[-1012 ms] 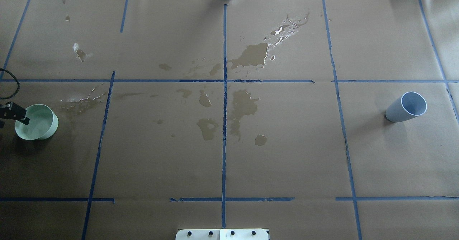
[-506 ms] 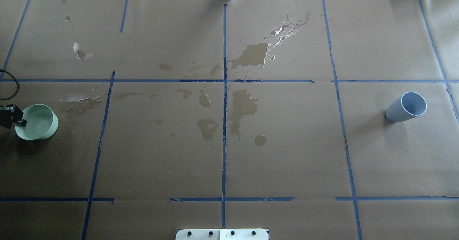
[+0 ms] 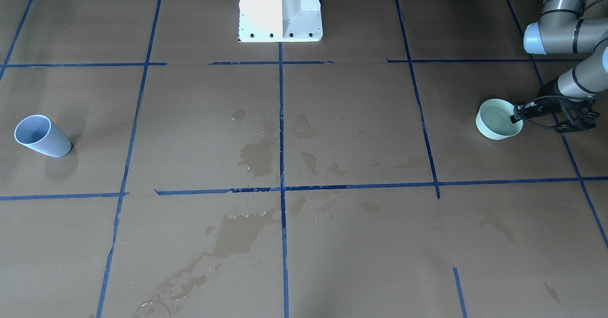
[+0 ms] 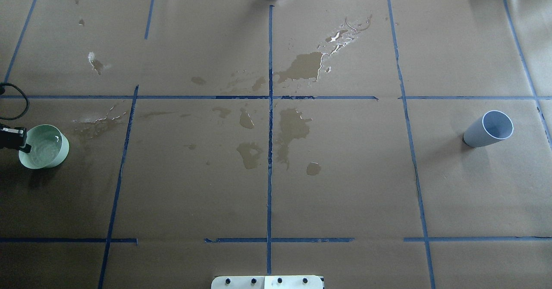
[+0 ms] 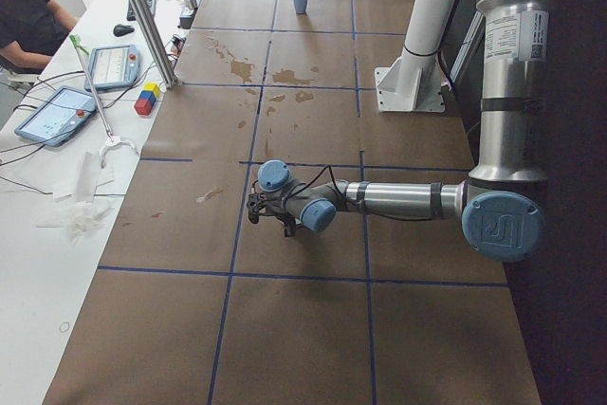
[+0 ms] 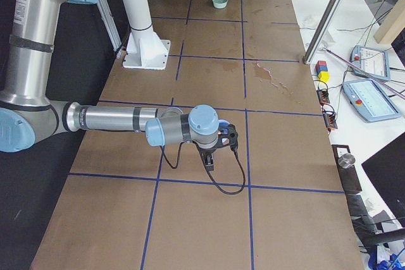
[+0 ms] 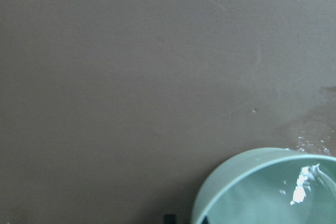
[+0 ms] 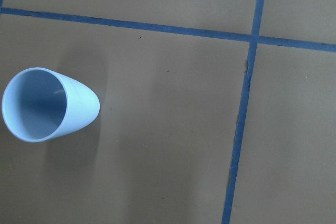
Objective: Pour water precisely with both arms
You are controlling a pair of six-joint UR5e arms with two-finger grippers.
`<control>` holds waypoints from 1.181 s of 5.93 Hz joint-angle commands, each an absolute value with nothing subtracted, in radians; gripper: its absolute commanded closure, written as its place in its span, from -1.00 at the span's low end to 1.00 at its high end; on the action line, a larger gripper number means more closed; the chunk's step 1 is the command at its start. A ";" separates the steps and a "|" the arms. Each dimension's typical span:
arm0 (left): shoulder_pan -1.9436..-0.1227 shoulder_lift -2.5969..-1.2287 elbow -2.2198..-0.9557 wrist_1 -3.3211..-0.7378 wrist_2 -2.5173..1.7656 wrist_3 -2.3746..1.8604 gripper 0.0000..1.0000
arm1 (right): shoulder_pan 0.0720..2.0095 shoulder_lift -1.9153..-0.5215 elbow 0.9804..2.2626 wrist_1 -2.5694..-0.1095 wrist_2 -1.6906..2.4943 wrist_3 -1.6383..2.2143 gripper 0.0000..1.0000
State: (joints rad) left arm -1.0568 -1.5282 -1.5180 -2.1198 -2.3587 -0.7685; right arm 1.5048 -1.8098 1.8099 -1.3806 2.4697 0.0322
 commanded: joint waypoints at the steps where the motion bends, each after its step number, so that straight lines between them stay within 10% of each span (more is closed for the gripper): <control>1: -1.057 -1.542 -1.528 -2.120 -2.362 -0.770 1.00 | 1.505 -1.807 1.812 -1.381 2.470 0.032 -1.00; 7: -0.927 -1.828 -1.586 -2.105 -2.471 -1.010 1.00 | 1.505 -1.807 1.810 -1.336 2.471 0.032 -1.00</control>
State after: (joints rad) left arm -0.9698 -1.7719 -1.5811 -2.1072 -2.4782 -0.9653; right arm 1.5048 -1.8070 1.8101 -1.3407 2.4712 0.0323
